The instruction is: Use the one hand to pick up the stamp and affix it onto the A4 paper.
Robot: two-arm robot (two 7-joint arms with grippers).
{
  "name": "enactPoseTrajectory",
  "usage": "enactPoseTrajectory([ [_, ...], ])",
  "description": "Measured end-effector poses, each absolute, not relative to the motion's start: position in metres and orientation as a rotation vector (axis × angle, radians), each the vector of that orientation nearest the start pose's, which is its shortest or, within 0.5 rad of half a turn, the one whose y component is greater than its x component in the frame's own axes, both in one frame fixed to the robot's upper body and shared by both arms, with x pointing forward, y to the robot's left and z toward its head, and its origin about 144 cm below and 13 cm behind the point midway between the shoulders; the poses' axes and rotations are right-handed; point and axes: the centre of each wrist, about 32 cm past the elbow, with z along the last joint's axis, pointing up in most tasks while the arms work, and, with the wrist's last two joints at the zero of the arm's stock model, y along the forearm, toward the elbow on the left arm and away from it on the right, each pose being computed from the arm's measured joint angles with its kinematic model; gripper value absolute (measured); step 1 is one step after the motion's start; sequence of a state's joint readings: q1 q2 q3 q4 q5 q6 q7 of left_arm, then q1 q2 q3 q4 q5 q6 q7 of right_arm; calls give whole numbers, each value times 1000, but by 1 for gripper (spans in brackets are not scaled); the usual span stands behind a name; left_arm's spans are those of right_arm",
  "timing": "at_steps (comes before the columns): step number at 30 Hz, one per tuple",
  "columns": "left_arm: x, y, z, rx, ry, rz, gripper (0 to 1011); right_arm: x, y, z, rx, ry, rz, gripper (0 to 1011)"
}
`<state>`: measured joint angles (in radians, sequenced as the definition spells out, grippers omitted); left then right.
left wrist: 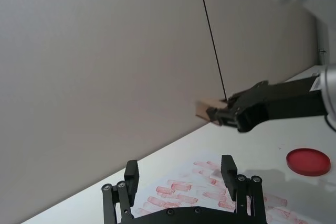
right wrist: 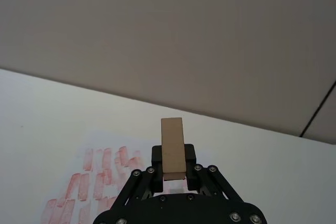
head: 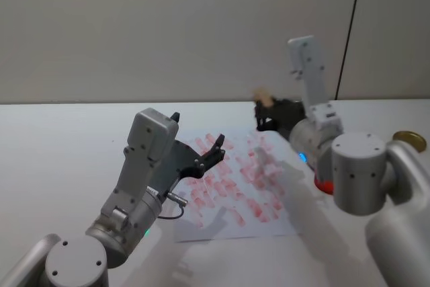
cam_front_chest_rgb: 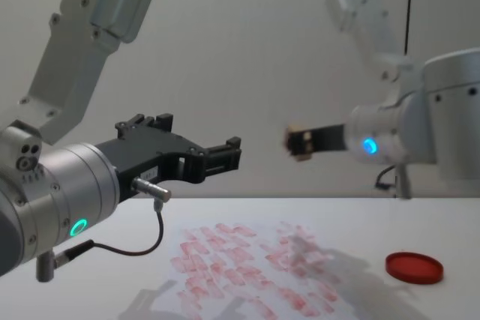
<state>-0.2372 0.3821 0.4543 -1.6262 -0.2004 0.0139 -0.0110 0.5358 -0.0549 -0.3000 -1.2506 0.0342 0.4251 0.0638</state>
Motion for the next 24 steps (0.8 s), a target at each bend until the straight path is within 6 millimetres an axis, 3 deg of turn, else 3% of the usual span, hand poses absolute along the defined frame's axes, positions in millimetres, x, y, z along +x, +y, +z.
enactPoseTrajectory([
  [12,492,198,1204,61,-268,1124,993,561,-145,1256,-202,113,-1335,218],
  [24,492,198,1204,61,-268,1124,993,537,-170,1236,-242,211,-1391,219],
])
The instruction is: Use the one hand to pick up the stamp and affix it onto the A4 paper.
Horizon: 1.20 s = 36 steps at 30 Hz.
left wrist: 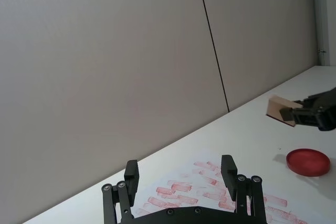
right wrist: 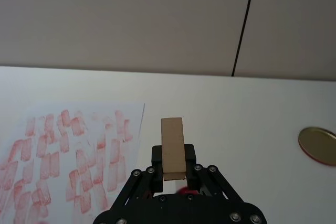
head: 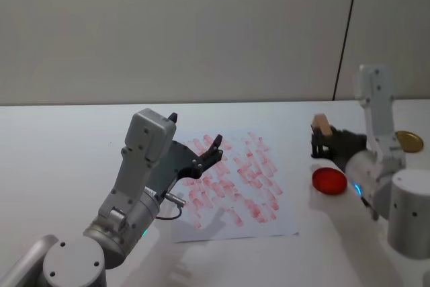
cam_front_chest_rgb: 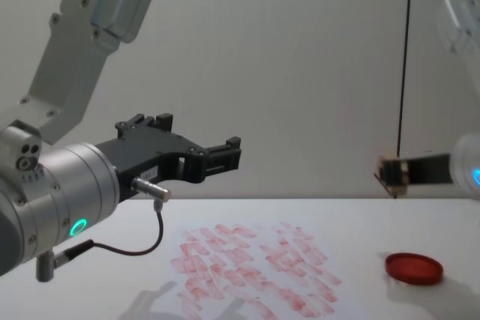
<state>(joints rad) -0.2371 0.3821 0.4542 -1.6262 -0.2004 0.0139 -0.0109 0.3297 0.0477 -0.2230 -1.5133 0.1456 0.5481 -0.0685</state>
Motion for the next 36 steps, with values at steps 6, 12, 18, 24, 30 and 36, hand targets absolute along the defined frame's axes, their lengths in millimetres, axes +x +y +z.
enactPoseTrajectory([
  [6,492,198,1204,61,-268,1124,993,529,-177,1224,-266,254,-1402,219],
  [12,492,198,1204,61,-268,1124,993,526,-182,1215,-285,288,-1408,218],
  [18,492,198,1204,61,-268,1124,993,527,-186,1206,-303,315,-1413,219],
  [24,492,198,1204,61,-268,1124,993,529,-188,1200,-314,338,-1414,221],
  [30,492,198,1204,61,-268,1124,993,531,-190,1196,-318,355,-1412,373],
  [36,492,198,1204,61,-268,1124,993,532,-191,1194,-309,355,-1411,581],
])
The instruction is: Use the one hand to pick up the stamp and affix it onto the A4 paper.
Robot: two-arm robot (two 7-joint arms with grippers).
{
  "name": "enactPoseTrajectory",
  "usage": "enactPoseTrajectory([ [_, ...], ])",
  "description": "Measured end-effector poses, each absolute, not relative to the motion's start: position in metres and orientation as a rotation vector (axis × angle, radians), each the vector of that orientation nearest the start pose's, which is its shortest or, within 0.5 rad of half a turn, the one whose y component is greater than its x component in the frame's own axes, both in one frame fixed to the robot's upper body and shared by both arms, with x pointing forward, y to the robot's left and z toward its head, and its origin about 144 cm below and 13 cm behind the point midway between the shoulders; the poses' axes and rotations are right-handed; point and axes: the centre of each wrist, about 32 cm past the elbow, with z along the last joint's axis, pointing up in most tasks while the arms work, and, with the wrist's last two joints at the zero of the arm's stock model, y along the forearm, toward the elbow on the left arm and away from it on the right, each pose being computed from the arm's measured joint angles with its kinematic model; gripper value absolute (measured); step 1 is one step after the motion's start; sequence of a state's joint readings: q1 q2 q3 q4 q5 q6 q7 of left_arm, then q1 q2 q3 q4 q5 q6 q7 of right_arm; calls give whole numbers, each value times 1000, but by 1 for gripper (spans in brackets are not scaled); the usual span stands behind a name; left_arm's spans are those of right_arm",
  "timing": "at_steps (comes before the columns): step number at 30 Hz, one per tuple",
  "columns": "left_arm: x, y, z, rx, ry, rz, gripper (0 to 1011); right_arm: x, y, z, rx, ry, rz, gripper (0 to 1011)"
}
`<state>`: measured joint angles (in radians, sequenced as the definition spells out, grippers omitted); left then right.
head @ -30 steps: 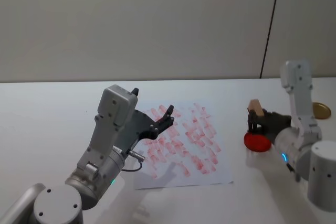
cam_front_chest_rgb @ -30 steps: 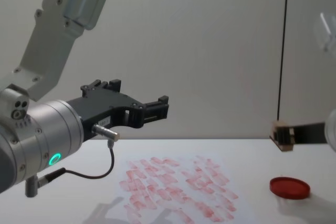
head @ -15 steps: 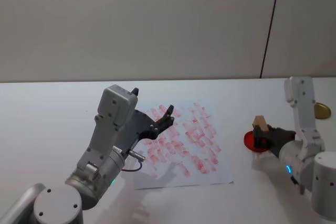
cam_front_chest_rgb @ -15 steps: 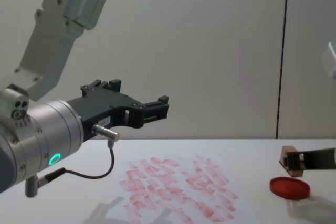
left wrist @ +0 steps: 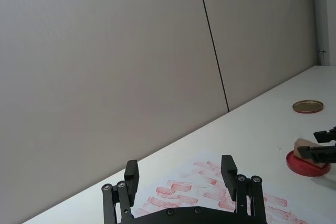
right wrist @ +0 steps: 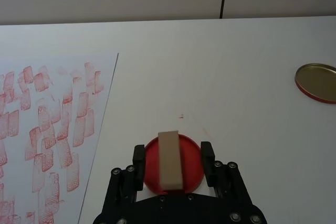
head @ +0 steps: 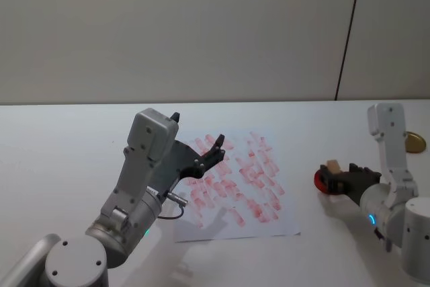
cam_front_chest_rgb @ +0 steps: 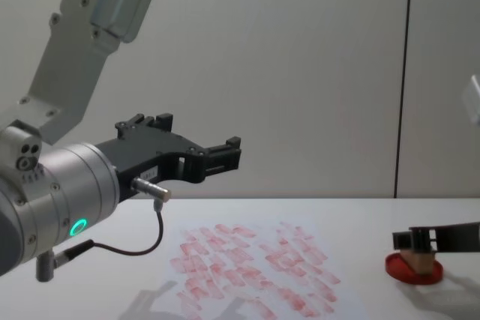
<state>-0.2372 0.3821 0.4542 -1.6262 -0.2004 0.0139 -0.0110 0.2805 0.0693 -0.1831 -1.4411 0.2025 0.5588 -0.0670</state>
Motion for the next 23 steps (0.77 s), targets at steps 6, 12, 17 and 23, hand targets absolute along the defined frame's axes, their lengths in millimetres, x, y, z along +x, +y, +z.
enactPoseTrajectory([
  [6,492,198,1204,61,-268,1124,993,530,-192,1196,-288,321,-1413,777],
  [12,492,198,1204,61,-268,1124,993,526,-193,1200,-258,265,-1416,917],
  [17,492,198,1204,61,-268,1124,993,519,-198,1205,-221,187,-1416,1001],
  [23,492,198,1204,61,-268,1124,993,511,-203,1209,-188,109,-1414,1001],
])
